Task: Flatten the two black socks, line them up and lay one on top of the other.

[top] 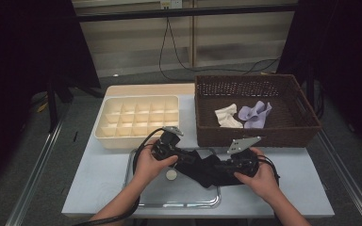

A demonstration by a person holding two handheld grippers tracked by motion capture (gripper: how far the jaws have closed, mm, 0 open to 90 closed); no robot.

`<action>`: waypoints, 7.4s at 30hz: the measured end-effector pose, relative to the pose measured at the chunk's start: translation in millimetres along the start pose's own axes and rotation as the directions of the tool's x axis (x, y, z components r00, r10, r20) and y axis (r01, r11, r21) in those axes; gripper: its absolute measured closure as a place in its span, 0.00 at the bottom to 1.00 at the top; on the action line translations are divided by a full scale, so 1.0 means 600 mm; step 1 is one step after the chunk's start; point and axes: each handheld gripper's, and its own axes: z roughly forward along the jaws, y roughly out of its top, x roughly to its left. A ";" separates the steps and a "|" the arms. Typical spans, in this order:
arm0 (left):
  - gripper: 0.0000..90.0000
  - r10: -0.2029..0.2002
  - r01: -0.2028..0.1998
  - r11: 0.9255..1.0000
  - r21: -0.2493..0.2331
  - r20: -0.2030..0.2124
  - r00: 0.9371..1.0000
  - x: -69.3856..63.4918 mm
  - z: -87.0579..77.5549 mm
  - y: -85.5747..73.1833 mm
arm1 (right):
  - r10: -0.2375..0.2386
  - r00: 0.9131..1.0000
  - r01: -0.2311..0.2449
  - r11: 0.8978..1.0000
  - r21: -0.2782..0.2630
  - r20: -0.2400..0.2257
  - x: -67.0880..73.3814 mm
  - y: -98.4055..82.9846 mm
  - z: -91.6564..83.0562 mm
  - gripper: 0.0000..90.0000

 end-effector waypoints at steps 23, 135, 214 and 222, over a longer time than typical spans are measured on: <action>0.87 0.059 -0.062 0.993 0.098 0.039 0.998 -0.019 0.037 -0.012 | 0.006 0.999 -0.006 1.000 -0.005 -0.039 0.026 -0.022 -0.007 0.69; 0.94 0.240 -0.274 0.949 0.154 0.207 0.948 -0.087 0.105 0.023 | 0.317 0.895 -0.299 0.949 -0.105 0.313 -0.072 -0.120 -0.127 0.86; 0.94 0.035 -0.026 0.994 0.108 -0.085 0.996 0.015 0.004 -0.017 | 0.251 0.927 -0.262 0.965 0.000 0.277 -0.047 -0.114 -0.081 0.96; 0.94 0.031 -0.027 0.999 0.044 -0.089 0.996 0.014 0.000 -0.010 | 0.279 0.908 -0.273 0.960 -0.063 0.312 -0.071 -0.120 -0.096 0.96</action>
